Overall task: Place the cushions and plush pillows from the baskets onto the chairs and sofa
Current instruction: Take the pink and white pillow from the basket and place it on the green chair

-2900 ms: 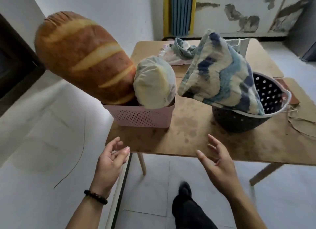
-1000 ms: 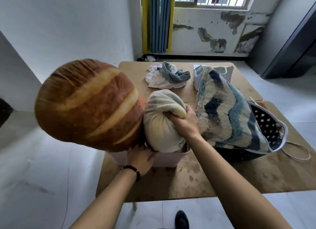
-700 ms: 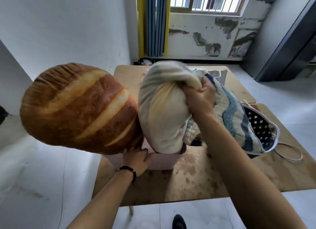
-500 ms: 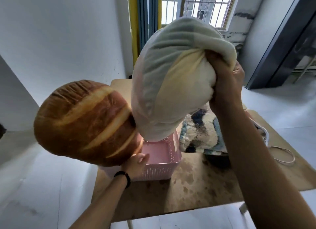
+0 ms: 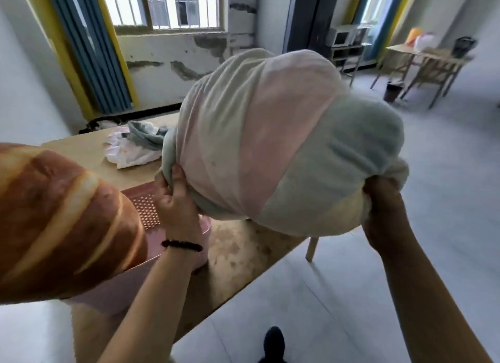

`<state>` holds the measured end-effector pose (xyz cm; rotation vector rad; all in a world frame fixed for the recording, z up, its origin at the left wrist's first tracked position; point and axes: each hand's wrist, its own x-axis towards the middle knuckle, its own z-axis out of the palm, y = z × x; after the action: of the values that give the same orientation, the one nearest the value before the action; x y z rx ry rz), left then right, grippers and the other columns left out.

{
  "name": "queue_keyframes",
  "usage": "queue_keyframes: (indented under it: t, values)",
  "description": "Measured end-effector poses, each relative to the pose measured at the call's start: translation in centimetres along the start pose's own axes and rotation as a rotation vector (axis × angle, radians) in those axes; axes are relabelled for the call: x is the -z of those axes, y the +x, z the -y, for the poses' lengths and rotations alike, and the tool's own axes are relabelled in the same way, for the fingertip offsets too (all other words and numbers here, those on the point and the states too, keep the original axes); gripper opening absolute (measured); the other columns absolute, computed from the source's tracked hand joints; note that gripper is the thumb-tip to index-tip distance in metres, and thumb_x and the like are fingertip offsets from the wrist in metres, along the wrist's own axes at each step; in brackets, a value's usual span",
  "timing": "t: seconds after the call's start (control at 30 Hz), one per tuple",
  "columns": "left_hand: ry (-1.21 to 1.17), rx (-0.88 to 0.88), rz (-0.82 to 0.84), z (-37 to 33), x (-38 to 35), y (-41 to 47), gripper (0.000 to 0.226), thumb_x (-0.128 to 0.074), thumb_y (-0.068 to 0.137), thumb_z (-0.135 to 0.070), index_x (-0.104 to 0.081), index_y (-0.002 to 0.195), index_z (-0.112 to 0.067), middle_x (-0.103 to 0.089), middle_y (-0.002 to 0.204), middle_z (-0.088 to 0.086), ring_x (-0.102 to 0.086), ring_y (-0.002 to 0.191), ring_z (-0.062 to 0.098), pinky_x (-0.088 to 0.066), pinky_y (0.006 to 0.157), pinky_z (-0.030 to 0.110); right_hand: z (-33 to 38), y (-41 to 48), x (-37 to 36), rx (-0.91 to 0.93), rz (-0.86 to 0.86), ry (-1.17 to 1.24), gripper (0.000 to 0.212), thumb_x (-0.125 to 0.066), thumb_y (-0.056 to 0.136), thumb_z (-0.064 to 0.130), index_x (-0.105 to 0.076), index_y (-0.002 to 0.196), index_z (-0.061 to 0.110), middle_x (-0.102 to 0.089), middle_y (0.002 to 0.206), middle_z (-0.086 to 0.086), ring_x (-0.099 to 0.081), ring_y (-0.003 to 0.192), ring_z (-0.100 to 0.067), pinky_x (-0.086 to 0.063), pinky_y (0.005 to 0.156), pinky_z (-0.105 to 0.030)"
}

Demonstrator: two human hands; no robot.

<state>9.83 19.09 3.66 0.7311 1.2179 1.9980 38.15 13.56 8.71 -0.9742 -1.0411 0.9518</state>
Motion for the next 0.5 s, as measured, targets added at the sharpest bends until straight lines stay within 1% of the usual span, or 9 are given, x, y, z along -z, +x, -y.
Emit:
queue_keyframes:
  t: [0.07,0.17,0.27,0.33,0.37,0.4,0.43,0.47,0.5]
  values:
    - [0.011,-0.093,0.075,0.0,-3.4,-2.9,0.010,-0.054,0.103,-0.028,-0.064,0.102,-0.030,-0.068,0.095,-0.013,-0.062,0.085,-0.002,-0.050,0.078,0.019,0.5,-2.5,5.3,0.048,-0.190,-0.169,0.026,-0.064,0.071,0.025,-0.077,0.093,0.027,-0.073,0.086,0.003,-0.066,0.081,-0.016,-0.050,0.073,-0.036]
    - [0.046,-0.185,0.213,0.2,-8.7,-8.0,0.014,-0.051,0.104,-0.011,-0.063,0.099,-0.005,-0.054,0.083,-0.013,-0.051,0.076,-0.012,-0.041,0.077,0.012,2.5,-7.0,12.3,0.121,-0.352,-0.267,0.039,-0.058,0.087,0.007,-0.067,0.119,0.027,-0.070,0.095,-0.005,-0.062,0.079,-0.026,-0.050,0.062,-0.037]
    - [0.059,-0.263,0.408,0.3,-13.1,-14.6,0.013,-0.048,0.105,-0.008,-0.057,0.097,-0.009,-0.049,0.085,-0.012,-0.047,0.077,-0.013,-0.038,0.078,0.010,4.8,-12.5,19.1,0.072,-0.399,-0.120,0.050,-0.043,0.080,-0.002,-0.076,0.092,0.035,-0.068,0.081,-0.005,-0.061,0.074,-0.026,-0.047,0.061,-0.034]
    - [0.033,-0.283,0.523,0.9,-15.9,-19.0,0.011,-0.049,0.105,-0.010,-0.057,0.098,-0.007,-0.047,0.083,-0.011,-0.045,0.076,-0.010,-0.038,0.077,0.013,6.7,-17.0,23.9,-0.012,-0.415,0.080,0.023,-0.057,0.070,0.010,-0.076,0.080,0.018,-0.066,0.081,-0.017,-0.066,0.071,-0.023,-0.051,0.062,-0.030]
    - [0.017,-0.277,0.573,1.5,-17.2,-21.2,0.012,-0.049,0.104,-0.013,-0.057,0.097,-0.007,-0.047,0.082,-0.012,-0.045,0.075,-0.008,-0.038,0.076,0.016,7.3,-19.6,26.5,-0.031,-0.343,0.181,0.018,-0.066,0.068,0.014,-0.073,0.082,0.004,-0.066,0.084,-0.023,-0.068,0.076,-0.028,-0.055,0.068,-0.031]
    - [0.001,-0.267,0.612,2.1,-18.7,-23.7,0.013,-0.050,0.103,-0.017,-0.057,0.094,-0.011,-0.046,0.081,-0.014,-0.044,0.075,-0.005,-0.038,0.075,0.019,8.0,-21.9,28.9,-0.001,-0.307,0.281,0.029,-0.067,0.075,0.015,-0.069,0.090,-0.009,-0.067,0.093,-0.030,-0.070,0.090,-0.035,-0.056,0.082,-0.036]
    - [-0.010,-0.250,0.643,2.6,-20.1,-26.3,0.013,-0.051,0.103,-0.021,-0.055,0.090,-0.019,-0.045,0.079,-0.016,-0.043,0.074,-0.002,-0.037,0.074,0.021,9.2,-24.3,31.3,0.009,-0.428,0.286,0.036,-0.059,0.090,0.015,-0.064,0.108,-0.016,-0.065,0.112,-0.036,-0.065,0.111,-0.042,-0.049,0.100,-0.045]
    - [-0.009,-0.220,0.668,3.2,-21.5,-29.3,0.014,-0.052,0.102,-0.023,-0.053,0.088,-0.024,-0.044,0.077,-0.017,-0.042,0.073,-0.001,-0.037,0.073,0.021,10.0,-26.6,33.4,0.034,-0.481,0.316,0.046,-0.050,0.101,0.023,-0.059,0.125,-0.016,-0.060,0.129,-0.036,-0.056,0.127,-0.042,-0.041,0.110,-0.047]
    - [-0.005,-0.198,0.692,3.6,-22.9,-32.5,0.015,-0.051,0.103,-0.023,-0.052,0.088,-0.025,-0.043,0.076,-0.017,-0.041,0.072,-0.002,-0.036,0.071,0.019,10.7,-28.1,35.1,0.046,-0.486,0.249,0.057,-0.056,0.101,0.044,-0.063,0.132,-0.003,-0.062,0.136,-0.025,-0.056,0.132,-0.034,-0.043,0.110,-0.042]
